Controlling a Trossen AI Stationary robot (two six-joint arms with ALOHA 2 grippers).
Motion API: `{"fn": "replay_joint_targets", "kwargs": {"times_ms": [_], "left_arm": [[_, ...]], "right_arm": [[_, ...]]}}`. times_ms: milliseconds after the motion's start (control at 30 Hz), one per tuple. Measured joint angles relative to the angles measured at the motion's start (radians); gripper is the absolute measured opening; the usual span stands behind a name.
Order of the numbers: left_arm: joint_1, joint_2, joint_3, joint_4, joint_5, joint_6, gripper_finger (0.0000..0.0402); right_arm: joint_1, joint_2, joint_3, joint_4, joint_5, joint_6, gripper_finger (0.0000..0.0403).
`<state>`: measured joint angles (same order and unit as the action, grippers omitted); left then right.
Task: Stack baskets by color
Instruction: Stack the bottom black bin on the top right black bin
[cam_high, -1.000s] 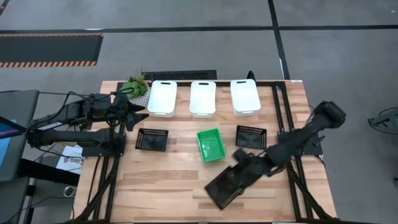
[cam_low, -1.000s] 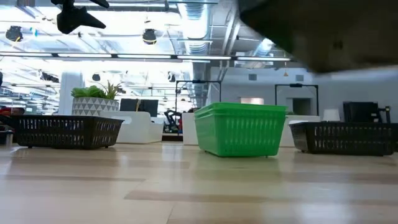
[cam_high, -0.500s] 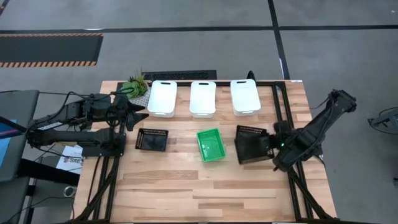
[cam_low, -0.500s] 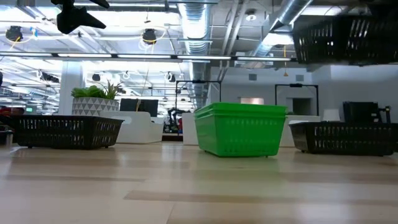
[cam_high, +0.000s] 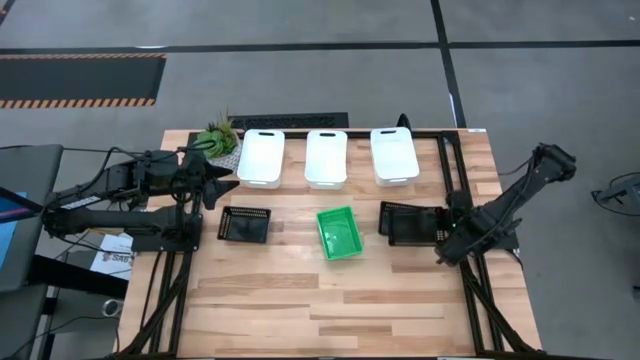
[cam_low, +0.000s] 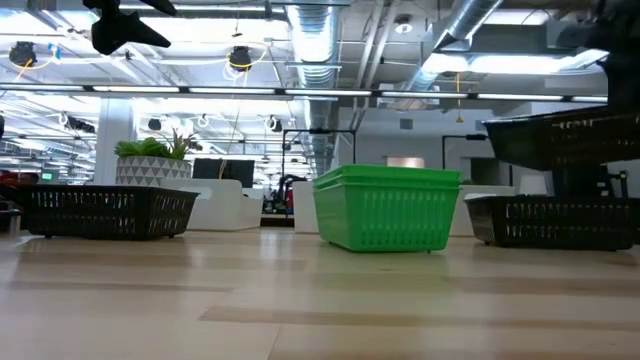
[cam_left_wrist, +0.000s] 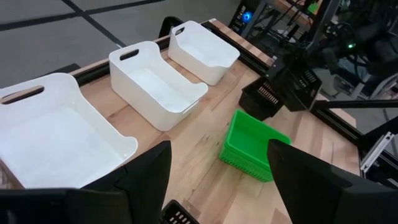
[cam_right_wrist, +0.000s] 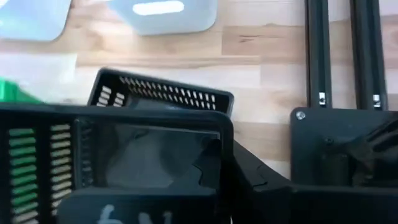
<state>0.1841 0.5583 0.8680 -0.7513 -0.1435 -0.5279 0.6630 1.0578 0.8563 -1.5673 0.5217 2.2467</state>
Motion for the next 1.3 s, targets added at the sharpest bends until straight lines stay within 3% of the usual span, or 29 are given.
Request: {"fn": "replay_joint_targets", "kwargs": {"times_ms": [200,467,700,1300], "left_arm": [[0.0,0.0,0.0,-0.002,0.001,0.0,0.0254],[0.0,0.0,0.0,0.0,-0.004,0.008,0.0254],[0.0,0.0,0.0,0.0,0.0,0.008,0.0254],[0.0,0.0,0.0,0.0,0.032,0.009,0.0254]], "right_arm": [[-0.054,-0.035,-0.027,0.008,0.004,-0.011,0.0013],[-0.129,-0.038,-0.086,0.068,0.015,-0.013,0.0036],[-0.183,-0.022,-0.094,0.082,0.017,-0.038,0.003],[-0.293,-0.008,-0.093,0.236,0.001,-0.228,0.0051]]}}
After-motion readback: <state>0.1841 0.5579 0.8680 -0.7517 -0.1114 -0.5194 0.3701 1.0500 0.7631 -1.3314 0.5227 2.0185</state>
